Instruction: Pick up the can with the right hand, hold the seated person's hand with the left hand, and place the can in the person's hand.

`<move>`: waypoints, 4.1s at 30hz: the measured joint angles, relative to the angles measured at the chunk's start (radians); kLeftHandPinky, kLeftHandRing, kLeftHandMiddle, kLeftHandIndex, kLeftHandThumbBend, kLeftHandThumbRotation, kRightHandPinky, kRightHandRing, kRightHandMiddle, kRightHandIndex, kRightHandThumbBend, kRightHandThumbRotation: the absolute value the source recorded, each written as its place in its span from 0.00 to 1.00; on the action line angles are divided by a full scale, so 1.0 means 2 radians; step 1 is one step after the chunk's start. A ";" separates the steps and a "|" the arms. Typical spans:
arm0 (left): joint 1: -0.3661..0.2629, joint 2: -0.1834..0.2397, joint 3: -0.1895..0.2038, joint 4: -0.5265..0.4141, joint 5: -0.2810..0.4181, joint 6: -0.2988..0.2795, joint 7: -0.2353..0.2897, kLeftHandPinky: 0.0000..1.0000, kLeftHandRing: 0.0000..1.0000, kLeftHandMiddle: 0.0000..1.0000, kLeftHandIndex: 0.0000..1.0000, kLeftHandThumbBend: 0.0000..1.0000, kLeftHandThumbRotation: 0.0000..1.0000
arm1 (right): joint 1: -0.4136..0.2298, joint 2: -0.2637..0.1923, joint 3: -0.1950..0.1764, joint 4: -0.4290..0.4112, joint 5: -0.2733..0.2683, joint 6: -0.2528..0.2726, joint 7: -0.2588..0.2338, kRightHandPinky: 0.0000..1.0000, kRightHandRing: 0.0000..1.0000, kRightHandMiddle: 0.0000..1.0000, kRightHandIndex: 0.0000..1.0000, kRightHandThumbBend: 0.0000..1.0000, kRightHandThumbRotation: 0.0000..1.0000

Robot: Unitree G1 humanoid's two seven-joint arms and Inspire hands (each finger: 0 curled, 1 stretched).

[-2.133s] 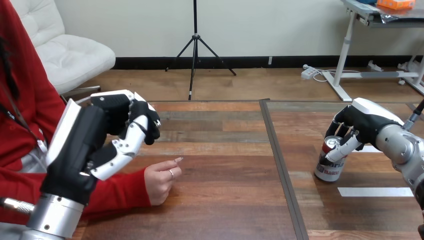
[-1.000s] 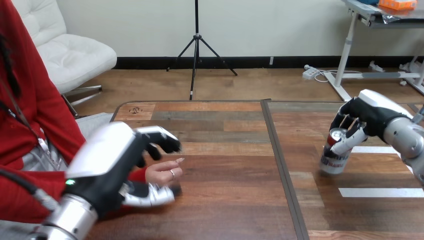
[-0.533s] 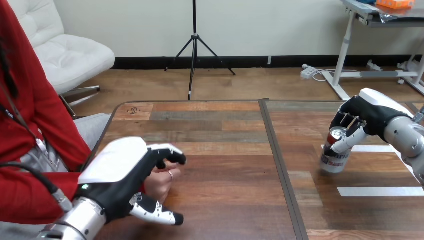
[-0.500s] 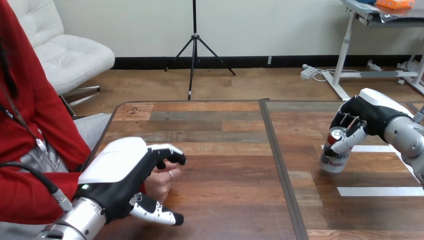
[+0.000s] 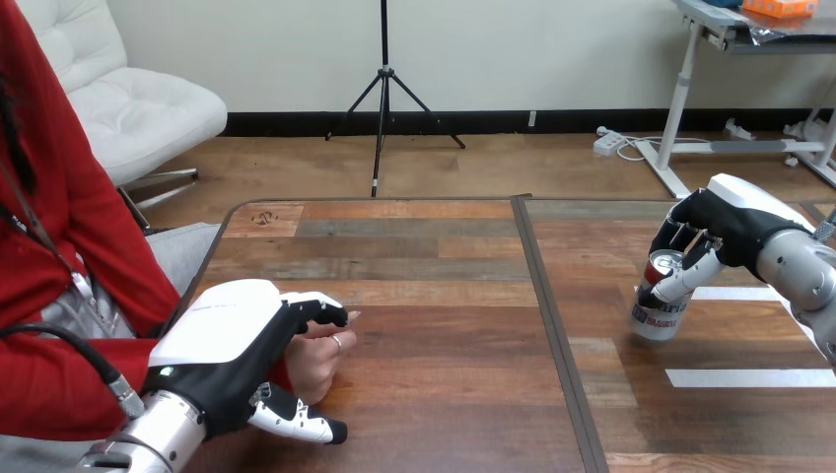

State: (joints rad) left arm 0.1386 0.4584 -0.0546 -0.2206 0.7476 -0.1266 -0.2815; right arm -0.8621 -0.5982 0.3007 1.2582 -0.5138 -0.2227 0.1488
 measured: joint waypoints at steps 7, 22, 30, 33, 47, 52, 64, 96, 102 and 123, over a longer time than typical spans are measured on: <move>-0.007 0.001 -0.006 0.021 0.016 0.003 0.016 0.68 0.78 0.81 0.77 1.00 0.25 | 0.000 0.000 0.000 0.000 0.001 0.000 0.000 0.51 0.53 0.54 0.49 0.81 0.00; -0.020 0.003 -0.009 0.059 0.035 0.005 0.068 0.69 0.80 0.85 0.80 1.00 0.27 | 0.000 0.000 0.000 0.000 0.002 -0.004 0.000 0.51 0.54 0.53 0.48 0.82 0.00; -0.020 0.003 -0.009 0.064 0.034 0.005 0.088 0.68 0.80 0.84 0.80 1.00 0.28 | 0.000 0.000 0.000 0.000 0.002 -0.004 0.000 0.54 0.57 0.55 0.48 0.82 0.00; -0.020 0.003 -0.008 0.063 0.027 0.005 0.090 0.68 0.79 0.84 0.80 1.00 0.28 | 0.000 0.000 0.000 0.000 0.002 -0.004 0.000 0.55 0.57 0.56 0.48 0.82 0.00; -0.015 0.004 0.006 0.022 0.003 0.006 0.090 0.65 0.77 0.82 0.79 1.00 0.27 | 0.000 0.000 0.000 0.000 0.002 -0.003 0.000 0.47 0.50 0.52 0.47 0.81 0.00; -0.015 0.004 0.013 0.004 0.001 0.006 0.090 0.65 0.77 0.82 0.78 1.00 0.26 | 0.000 0.000 0.001 0.000 0.001 -0.001 0.000 0.48 0.52 0.53 0.47 0.81 0.00; -0.015 0.007 0.020 -0.017 0.000 0.011 0.084 0.64 0.77 0.82 0.77 1.00 0.26 | 0.000 0.000 0.001 0.000 0.001 0.006 0.000 0.55 0.58 0.57 0.47 0.82 0.00; -0.041 0.042 0.003 0.018 -0.018 0.031 -0.021 0.71 0.78 0.80 0.77 1.00 0.26 | 0.000 0.000 0.001 0.000 0.001 0.004 0.000 0.50 0.53 0.54 0.47 0.81 0.00; -0.052 0.048 -0.003 0.029 -0.018 0.031 -0.035 0.73 0.79 0.81 0.78 1.00 0.27 | 0.000 0.000 0.001 0.000 0.001 0.004 0.000 0.47 0.51 0.52 0.47 0.81 0.00; -0.086 0.062 -0.022 0.097 0.014 0.015 0.006 0.71 0.77 0.79 0.77 1.00 0.27 | 0.000 0.000 0.001 0.000 0.001 0.004 0.000 0.53 0.56 0.55 0.47 0.82 0.00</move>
State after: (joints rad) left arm -0.0334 0.5833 -0.0988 -0.0256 0.7753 -0.0971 -0.2687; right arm -0.8621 -0.5982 0.3029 1.2583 -0.5118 -0.2148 0.1492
